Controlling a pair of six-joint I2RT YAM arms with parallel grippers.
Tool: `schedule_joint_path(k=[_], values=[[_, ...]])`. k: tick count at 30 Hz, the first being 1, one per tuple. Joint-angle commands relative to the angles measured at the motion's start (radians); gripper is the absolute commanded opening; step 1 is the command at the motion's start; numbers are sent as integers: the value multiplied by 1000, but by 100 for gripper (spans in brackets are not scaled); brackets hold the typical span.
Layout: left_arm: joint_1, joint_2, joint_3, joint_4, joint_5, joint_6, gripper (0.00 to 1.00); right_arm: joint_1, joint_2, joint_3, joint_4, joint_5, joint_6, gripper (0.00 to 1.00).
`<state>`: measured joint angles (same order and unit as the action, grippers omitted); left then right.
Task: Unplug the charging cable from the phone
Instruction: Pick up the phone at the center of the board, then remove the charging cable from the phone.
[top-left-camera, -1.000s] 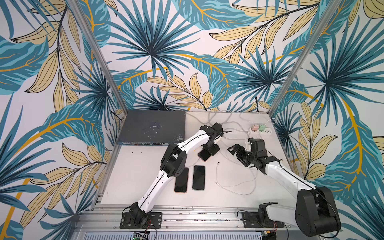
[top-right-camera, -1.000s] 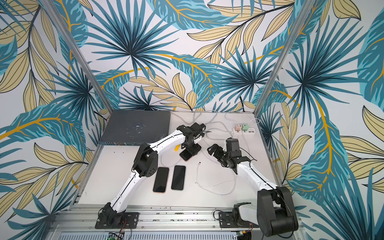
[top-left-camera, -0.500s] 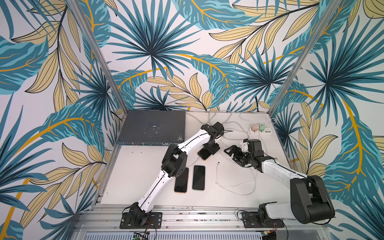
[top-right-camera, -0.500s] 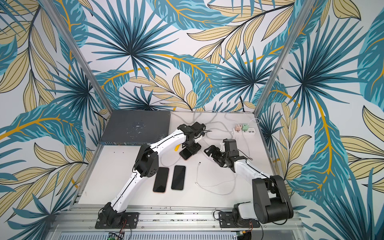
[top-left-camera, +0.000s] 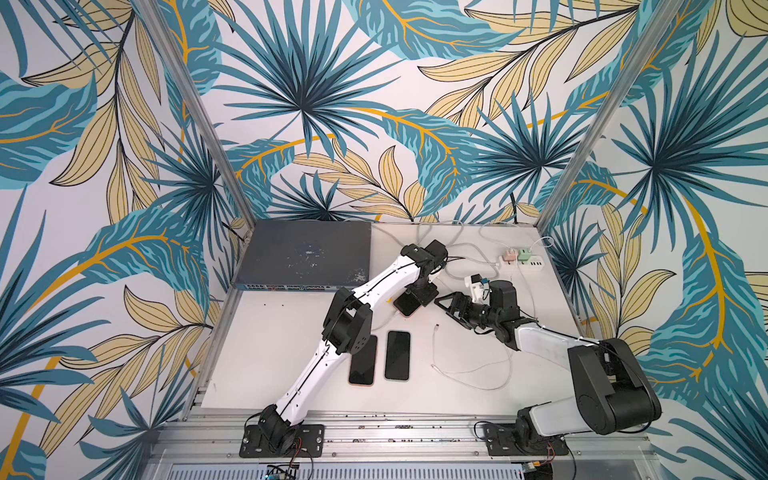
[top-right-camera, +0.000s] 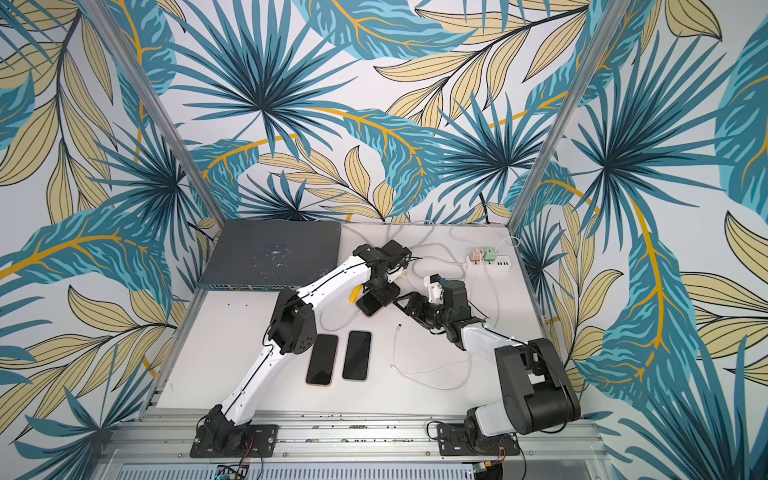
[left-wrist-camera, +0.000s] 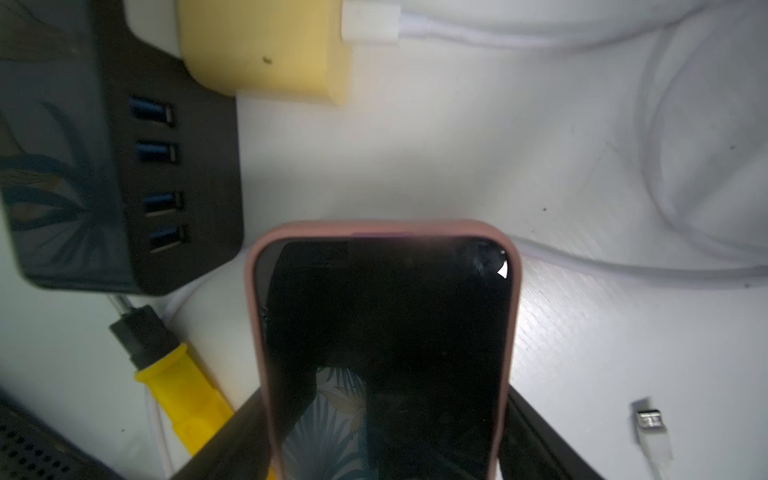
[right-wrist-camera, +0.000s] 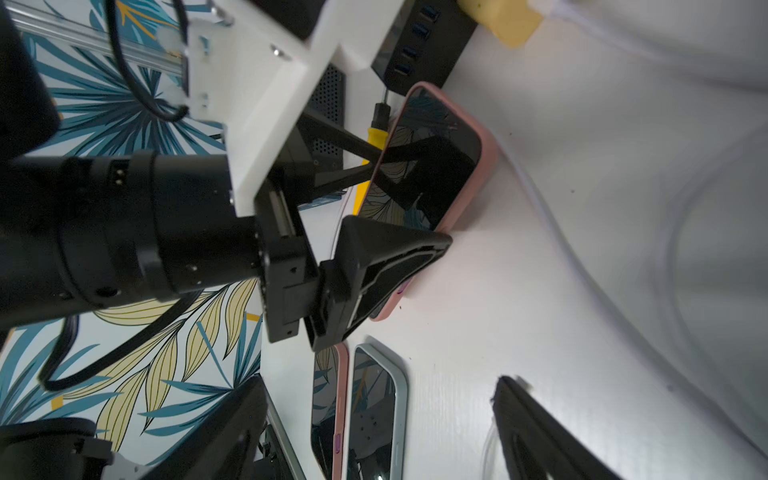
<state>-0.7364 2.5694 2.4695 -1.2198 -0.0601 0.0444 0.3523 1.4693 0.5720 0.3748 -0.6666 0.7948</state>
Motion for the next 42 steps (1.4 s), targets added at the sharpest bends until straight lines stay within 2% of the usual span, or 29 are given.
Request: schedule_joint_path(k=[1,7,16,21,31,38,42], values=[[11,-71,37,-13,-14,-24,58,36,31,-14,73,-37,-2,87],[31,-74,53,-15,-1,-66,58,89,67,-23,137,-36,24,84],[60,-121,61,-15,16,-117,57,168,115,-91,361,22,145,81],[80,-160,61,-11,44,-136,57,213,180,-54,417,48,153,80],[91,-174,52,-28,31,-149,57,278,385,86,545,61,166,69],[101,-173,43,-25,30,-143,57,334,428,165,509,83,132,69],[104,-174,38,-21,32,-141,57,352,455,182,535,90,144,61]])
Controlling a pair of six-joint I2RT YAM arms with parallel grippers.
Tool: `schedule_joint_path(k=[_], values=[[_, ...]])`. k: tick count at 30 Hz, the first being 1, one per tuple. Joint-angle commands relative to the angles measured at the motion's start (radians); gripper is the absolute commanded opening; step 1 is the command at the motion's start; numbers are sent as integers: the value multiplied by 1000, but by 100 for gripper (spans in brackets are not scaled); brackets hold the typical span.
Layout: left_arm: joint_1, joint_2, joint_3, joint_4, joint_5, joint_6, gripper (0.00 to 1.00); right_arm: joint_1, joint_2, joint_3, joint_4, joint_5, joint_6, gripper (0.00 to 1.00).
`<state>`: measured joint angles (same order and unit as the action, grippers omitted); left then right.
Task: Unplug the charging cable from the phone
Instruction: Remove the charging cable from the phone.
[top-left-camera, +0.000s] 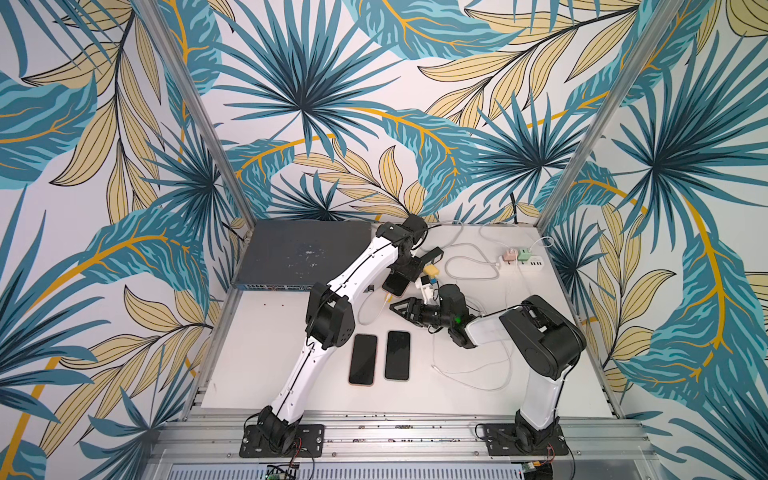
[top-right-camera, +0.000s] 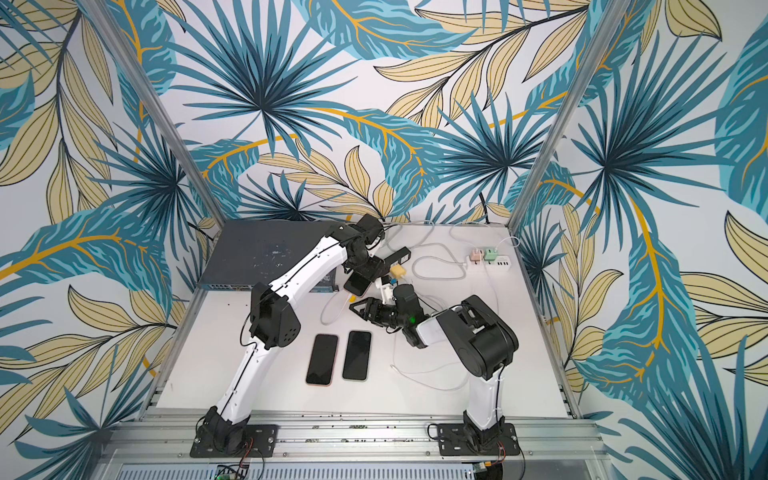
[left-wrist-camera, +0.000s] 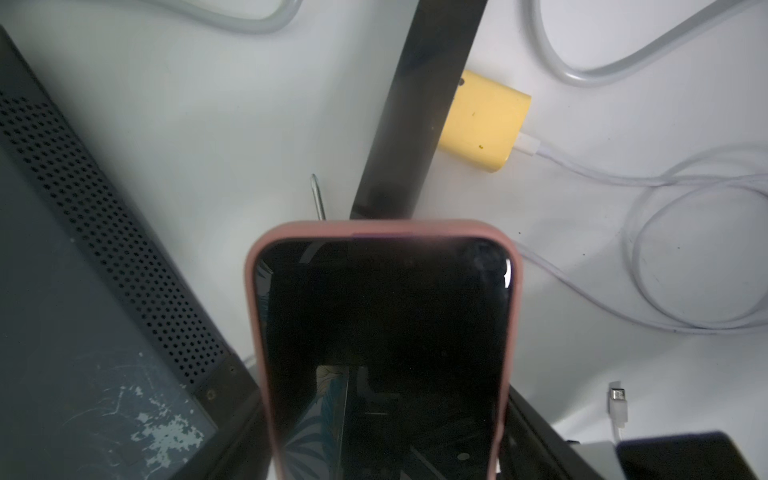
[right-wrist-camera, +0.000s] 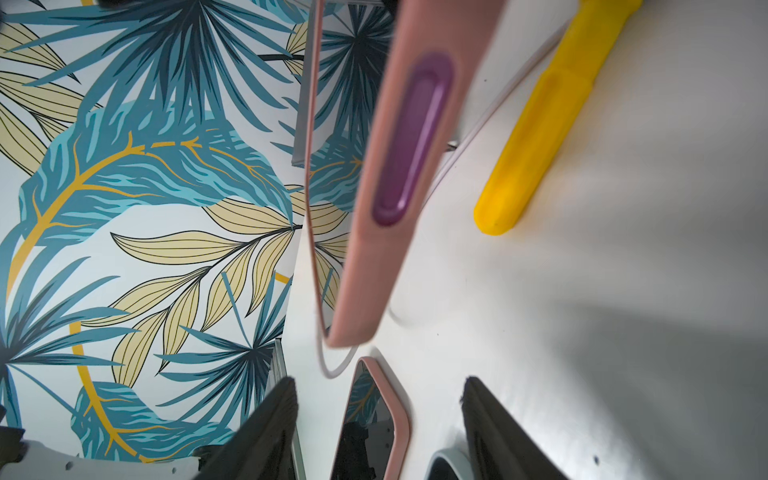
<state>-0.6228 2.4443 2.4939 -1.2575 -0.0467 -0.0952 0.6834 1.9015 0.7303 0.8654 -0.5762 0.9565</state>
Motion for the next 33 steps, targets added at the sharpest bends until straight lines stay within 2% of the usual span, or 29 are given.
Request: schedule_joint_path(k=[1,7,13,22,26,29,33], values=[[-9,-48,14,19,16,-3,57,24,28,25,53,-2,-14,61],[10,-48,30,25,18,-32,56,34,12,-45,178,60,10,62],[25,-48,49,32,24,-56,56,67,13,-118,337,176,-2,65],[29,-49,44,33,32,-63,56,138,23,-147,385,328,8,61],[29,-77,43,30,36,-64,56,166,54,-123,410,352,19,60],[28,-85,41,32,33,-63,56,198,57,-82,344,375,-11,59],[29,-94,31,29,30,-61,56,199,77,-93,371,413,20,56]])
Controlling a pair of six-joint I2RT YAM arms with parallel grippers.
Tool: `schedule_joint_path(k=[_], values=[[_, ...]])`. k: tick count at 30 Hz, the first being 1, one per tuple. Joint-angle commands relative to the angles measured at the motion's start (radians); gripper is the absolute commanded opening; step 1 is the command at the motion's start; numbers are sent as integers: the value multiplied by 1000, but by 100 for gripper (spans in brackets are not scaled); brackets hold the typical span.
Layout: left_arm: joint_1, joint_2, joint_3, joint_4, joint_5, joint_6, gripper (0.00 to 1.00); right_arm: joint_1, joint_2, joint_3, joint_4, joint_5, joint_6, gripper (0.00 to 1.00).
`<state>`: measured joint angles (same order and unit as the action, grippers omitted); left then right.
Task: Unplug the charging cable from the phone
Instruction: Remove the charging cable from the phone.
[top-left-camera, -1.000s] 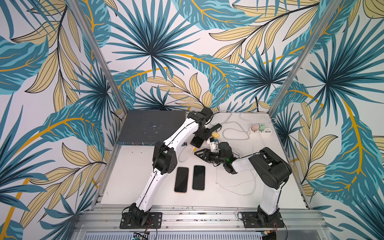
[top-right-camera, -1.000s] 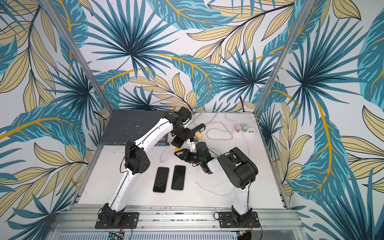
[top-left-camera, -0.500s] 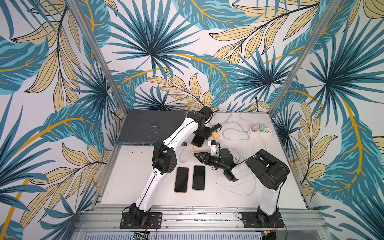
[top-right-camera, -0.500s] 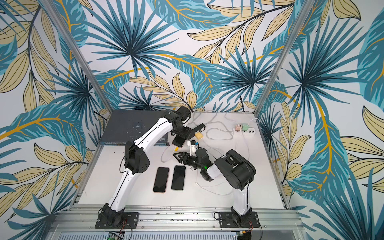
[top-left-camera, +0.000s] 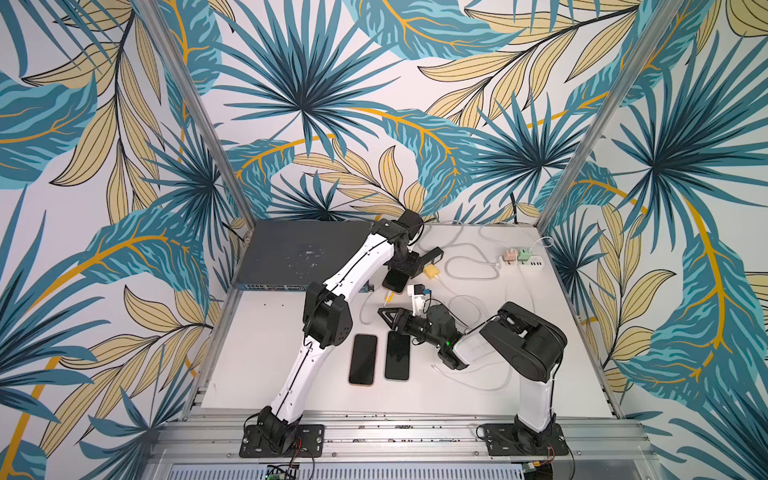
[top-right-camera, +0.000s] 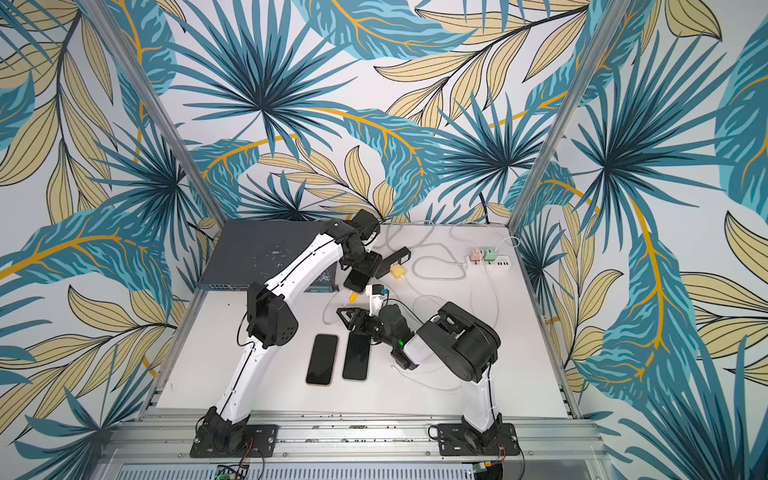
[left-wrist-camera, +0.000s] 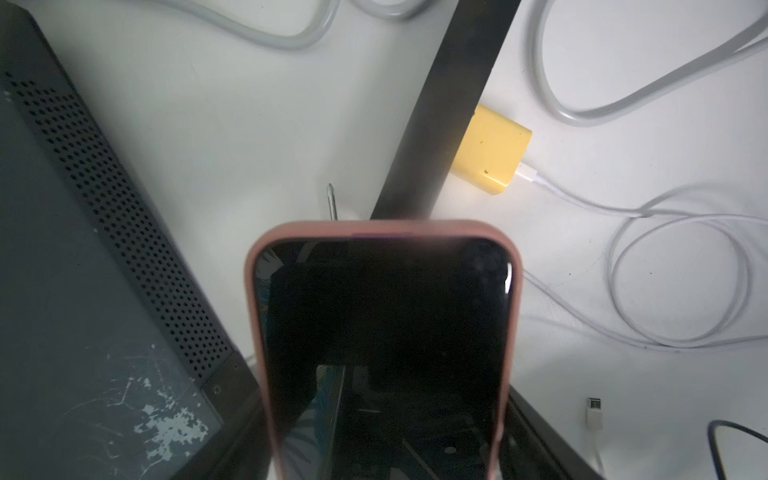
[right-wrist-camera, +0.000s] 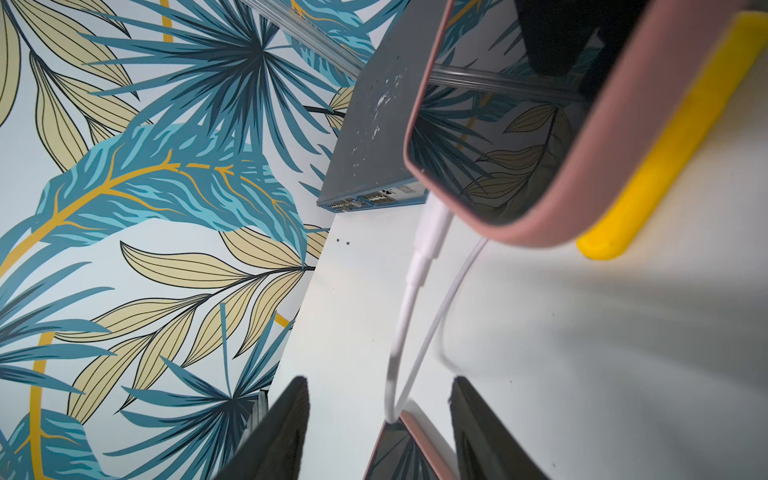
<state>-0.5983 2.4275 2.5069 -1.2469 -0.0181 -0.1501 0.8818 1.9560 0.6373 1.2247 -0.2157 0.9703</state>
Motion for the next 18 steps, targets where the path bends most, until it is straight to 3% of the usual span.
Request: schedule_joint_path(k=[1,9,18], values=[[5,-79,16,19,1,-5,56,0,25,-1,17,56,11,56],[2,-81,15,19,4,-12,56,3,42,35,15,41,0,47],[0,-79,18,22,-5,-9,55,7,50,57,-1,19,-14,13]])
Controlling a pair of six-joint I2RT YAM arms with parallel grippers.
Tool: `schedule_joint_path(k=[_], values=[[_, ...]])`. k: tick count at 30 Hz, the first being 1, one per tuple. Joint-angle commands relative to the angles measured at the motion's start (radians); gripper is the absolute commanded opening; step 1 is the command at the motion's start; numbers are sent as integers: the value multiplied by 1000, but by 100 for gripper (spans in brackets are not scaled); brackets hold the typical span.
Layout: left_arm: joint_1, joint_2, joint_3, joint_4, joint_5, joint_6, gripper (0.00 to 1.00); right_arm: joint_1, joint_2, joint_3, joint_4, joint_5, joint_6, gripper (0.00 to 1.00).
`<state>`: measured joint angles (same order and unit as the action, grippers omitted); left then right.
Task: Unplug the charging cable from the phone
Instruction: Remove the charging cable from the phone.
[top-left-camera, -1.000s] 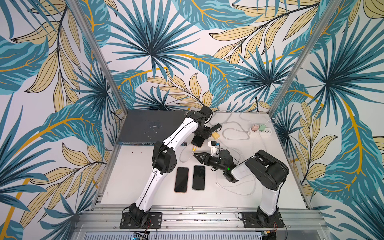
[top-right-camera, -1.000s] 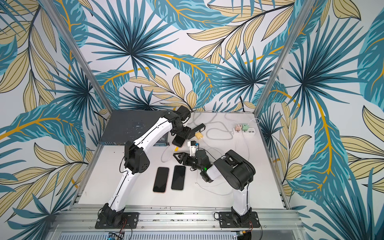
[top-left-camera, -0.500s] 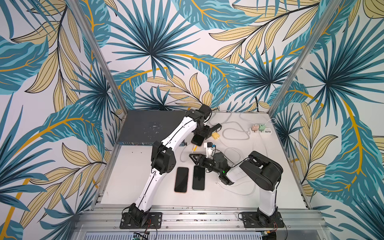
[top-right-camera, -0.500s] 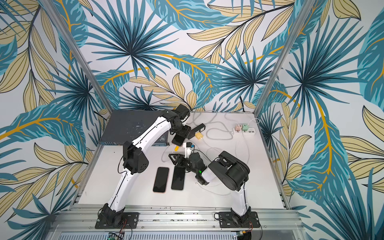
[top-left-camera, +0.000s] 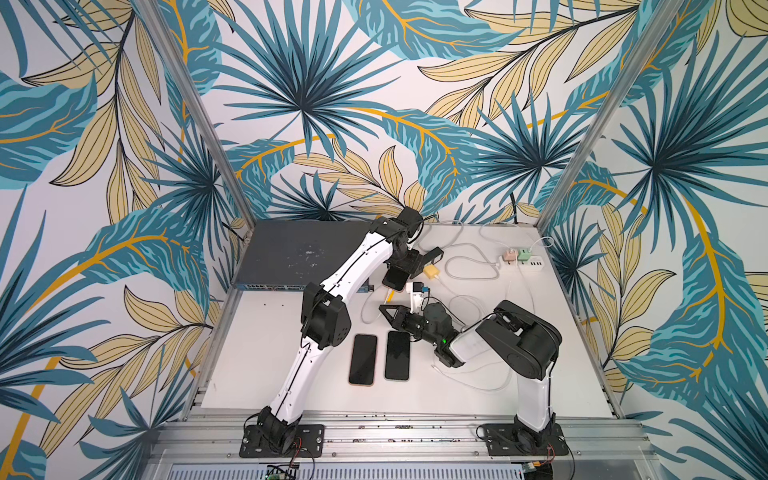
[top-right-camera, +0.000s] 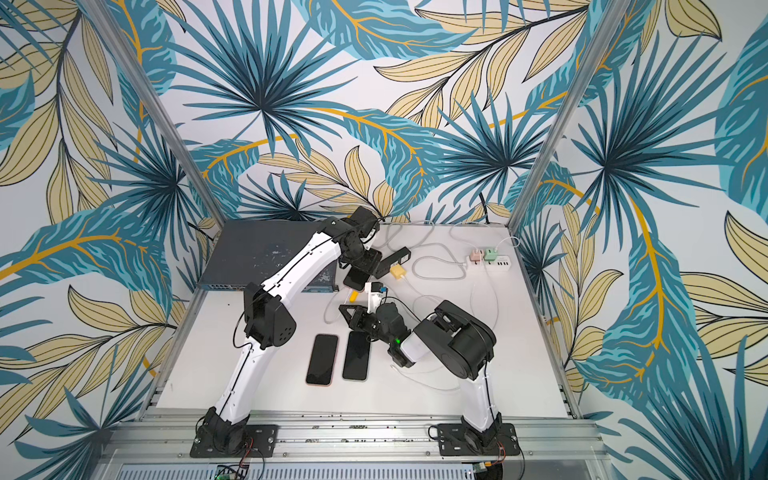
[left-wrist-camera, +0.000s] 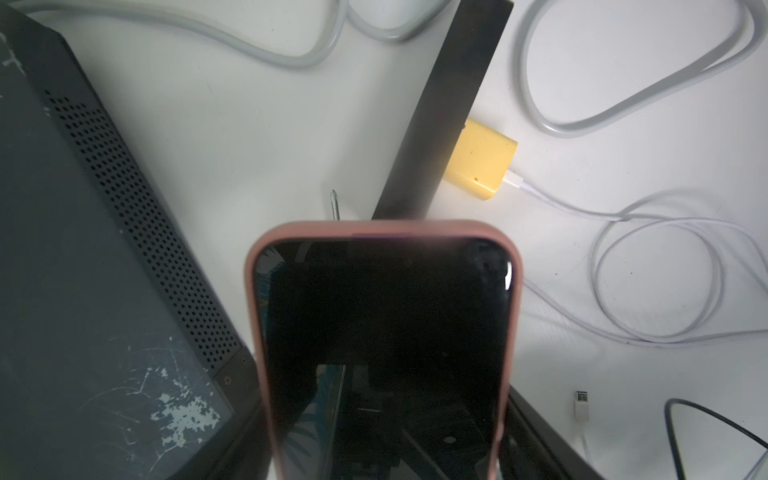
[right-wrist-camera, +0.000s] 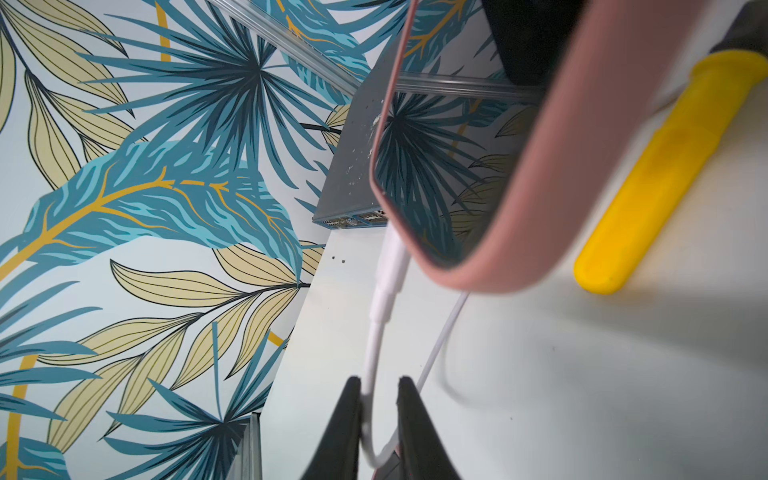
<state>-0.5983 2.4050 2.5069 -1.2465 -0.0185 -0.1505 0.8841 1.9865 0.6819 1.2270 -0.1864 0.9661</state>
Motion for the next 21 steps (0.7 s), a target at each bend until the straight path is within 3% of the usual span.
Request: schedule_joint_path(k=[1,10,21], values=[[1,-57,18,20,-7,-9,55,5,20,10,-5,-15,-10,9],[2,-46,25,22,-19,-11,54,9,-12,-61,9,-79,-25,0],[2,-31,44,27,-38,-23,54,33,-40,-62,-33,-142,-78,0]])
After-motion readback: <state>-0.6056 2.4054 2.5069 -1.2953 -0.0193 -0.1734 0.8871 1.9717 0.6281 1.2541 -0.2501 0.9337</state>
